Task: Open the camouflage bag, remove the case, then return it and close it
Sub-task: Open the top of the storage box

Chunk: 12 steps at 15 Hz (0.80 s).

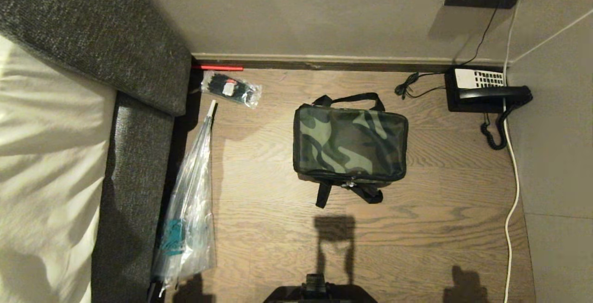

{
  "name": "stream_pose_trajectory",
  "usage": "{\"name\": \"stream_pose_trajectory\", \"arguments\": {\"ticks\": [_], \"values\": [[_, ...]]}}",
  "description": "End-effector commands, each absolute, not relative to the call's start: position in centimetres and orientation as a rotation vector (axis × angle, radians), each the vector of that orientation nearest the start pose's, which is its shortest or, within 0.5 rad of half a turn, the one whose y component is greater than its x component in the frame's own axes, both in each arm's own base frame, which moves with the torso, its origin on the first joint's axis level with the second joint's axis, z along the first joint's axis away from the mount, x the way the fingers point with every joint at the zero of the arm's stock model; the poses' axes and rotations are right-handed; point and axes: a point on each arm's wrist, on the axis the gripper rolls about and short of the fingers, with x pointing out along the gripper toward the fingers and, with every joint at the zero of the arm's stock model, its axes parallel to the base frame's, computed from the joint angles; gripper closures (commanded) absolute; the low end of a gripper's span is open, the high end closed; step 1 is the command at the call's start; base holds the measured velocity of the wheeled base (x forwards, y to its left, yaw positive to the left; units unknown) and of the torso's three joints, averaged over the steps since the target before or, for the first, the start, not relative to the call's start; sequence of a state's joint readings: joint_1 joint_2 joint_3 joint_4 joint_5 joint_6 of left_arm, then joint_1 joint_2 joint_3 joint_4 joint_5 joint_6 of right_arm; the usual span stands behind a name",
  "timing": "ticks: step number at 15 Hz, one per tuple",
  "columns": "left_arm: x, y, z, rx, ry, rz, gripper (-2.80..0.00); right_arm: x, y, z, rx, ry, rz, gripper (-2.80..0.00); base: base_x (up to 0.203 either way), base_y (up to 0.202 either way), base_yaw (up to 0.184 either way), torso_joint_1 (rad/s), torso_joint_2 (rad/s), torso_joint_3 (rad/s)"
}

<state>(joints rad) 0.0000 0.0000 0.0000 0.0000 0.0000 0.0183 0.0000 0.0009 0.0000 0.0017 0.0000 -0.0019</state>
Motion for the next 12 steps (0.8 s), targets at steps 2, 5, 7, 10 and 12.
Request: {"name": "stream_pose_trajectory", "arguments": {"ticks": [2, 5, 7, 10, 12], "values": [[-2.3, 0.0, 7.5, 0.017, 0.000, 0.000, 0.00, -2.3, 0.0, 7.5, -0.003, 0.002, 0.000, 0.00, 0.000, 0.000, 0.000, 0.003, 0.00, -0.198], [-2.3, 0.0, 7.5, 0.020, 0.000, -0.002, 0.00, -2.3, 0.0, 7.5, -0.002, 0.002, 0.000, 0.00, 0.000, 0.000, 0.000, 0.008, 0.00, -0.196], [-2.3, 0.0, 7.6, 0.018, -0.002, -0.002, 0.00, -2.3, 0.0, 7.5, -0.043, 0.002, 0.008, 0.00, 0.000, 0.000, 0.000, 0.001, 0.00, -0.193], [-2.3, 0.0, 7.6, 0.018, -0.002, -0.002, 0.00, -2.3, 0.0, 7.5, -0.056, 0.004, 0.007, 0.00, 0.000, 0.000, 0.000, 0.001, 0.00, -0.065], [-2.3, 0.0, 7.6, 0.019, -0.002, -0.002, 0.00, -2.8, 0.0, 8.9, -0.014, -0.031, 0.011, 0.00, 0.000, 0.000, 0.000, 0.000, 0.00, 0.000]]}}
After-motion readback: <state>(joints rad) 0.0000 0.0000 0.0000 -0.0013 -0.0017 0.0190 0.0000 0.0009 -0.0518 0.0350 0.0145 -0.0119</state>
